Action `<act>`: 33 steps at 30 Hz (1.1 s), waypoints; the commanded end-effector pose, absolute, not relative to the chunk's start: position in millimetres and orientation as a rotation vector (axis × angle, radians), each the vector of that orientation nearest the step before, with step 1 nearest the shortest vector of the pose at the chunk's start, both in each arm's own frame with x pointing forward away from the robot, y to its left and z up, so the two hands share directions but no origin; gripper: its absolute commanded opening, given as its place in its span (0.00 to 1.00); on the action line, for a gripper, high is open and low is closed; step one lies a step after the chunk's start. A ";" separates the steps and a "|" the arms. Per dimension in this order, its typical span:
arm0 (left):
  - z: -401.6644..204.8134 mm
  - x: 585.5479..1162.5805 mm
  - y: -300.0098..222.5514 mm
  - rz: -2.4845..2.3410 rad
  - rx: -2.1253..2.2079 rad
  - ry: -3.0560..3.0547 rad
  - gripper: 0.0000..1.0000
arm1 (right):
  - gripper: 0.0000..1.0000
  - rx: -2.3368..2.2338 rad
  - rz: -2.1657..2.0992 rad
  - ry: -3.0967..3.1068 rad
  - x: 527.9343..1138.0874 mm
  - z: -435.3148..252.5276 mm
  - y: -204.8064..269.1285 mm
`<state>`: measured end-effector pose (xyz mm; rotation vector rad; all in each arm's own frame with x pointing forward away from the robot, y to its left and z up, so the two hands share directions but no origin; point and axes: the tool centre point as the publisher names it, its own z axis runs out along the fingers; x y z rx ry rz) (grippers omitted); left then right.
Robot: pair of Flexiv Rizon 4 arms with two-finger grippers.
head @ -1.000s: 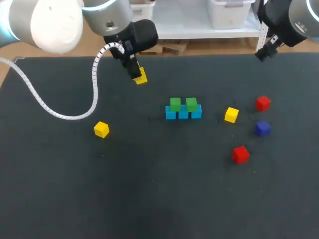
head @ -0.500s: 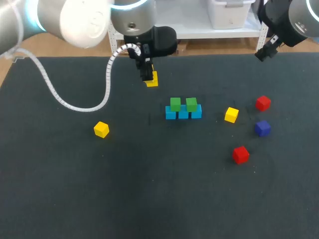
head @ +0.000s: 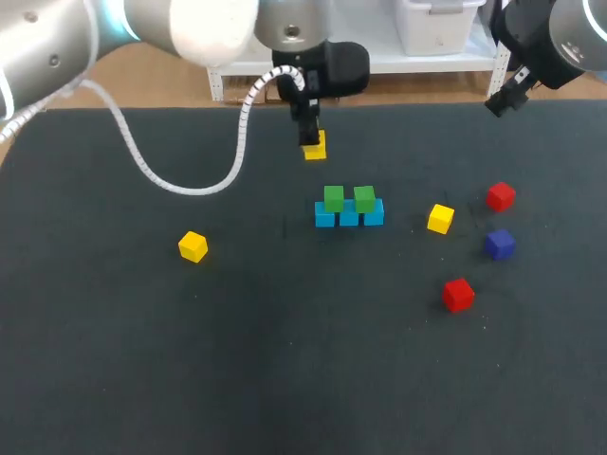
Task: Place the blue cubes, place green cubes on the blue cubes, place the yellow cubes on the green cubes, then place the red cubes on the yellow cubes, and place purple cube on the red cubes.
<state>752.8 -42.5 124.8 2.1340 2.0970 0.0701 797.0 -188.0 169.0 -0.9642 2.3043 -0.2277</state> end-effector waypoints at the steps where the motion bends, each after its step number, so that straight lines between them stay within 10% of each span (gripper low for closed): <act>1: 127.6 753.0 -47.0 0.080 2.135 2.094 0.00 | 1.00 -0.959 -0.233 2.300 796.1 168.0 -187.8; 33: 132.0 767.0 -71.8 -0.044 2.289 2.104 0.00 | 1.00 -0.959 -0.233 2.300 796.1 168.0 -187.8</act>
